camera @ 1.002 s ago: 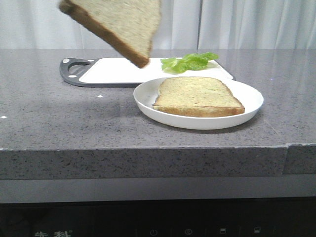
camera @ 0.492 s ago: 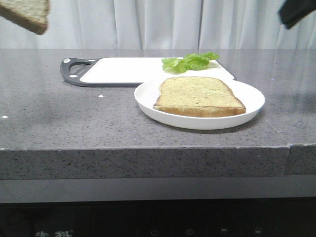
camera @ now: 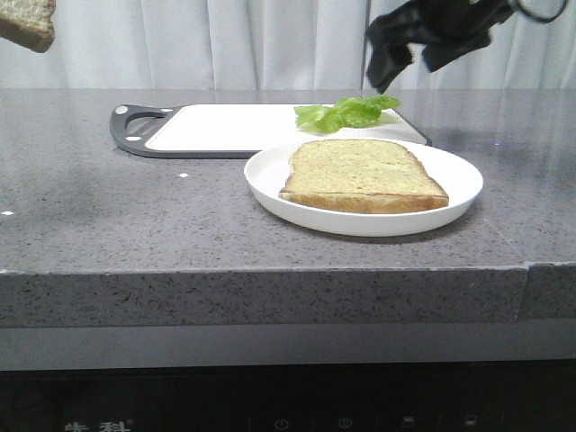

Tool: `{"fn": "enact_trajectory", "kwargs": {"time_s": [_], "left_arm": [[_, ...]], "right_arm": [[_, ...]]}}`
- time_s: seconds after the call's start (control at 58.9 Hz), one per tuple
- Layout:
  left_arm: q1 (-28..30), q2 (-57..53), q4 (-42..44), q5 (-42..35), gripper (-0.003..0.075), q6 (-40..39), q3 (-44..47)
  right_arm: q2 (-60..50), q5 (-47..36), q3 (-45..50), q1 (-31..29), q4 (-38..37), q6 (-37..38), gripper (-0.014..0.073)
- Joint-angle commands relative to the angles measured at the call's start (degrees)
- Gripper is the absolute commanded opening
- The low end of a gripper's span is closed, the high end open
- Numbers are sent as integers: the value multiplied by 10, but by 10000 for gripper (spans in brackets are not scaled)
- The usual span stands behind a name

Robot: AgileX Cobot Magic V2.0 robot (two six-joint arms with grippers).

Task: Left arm grabs bread, right arm adds lettuce
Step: 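Grasp the lettuce leaf on the cutting board with the right gripper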

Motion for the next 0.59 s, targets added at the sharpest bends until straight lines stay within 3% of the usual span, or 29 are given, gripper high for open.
{"fn": "enact_trajectory", "kwargs": {"time_s": [0.0,0.119,0.187,0.391,0.509,0.577], "left_arm": [[1,-3,-3,-56,-21,0,-17],[1,-3,-3,-56,-21,0,-17],[1,-3,-3,-56,-21,0,-17],[1,-3,-5,-56,-21,0,-17],[1,-3,-7,-56,-21,-1,-17],[1,-3,-9,-56,-21,-2,-17]], "right_arm": [[11,-13,-67,1,-4,-7,590],[50,11,-113,3,-4,-7,585],[60,20,-126,3,-4,-7,533],[67,16,-132,3,-4,-7,113],[64,19,-132,3,-3,-7,-48],[60,25,-132,3,-3,-7,-70]]}}
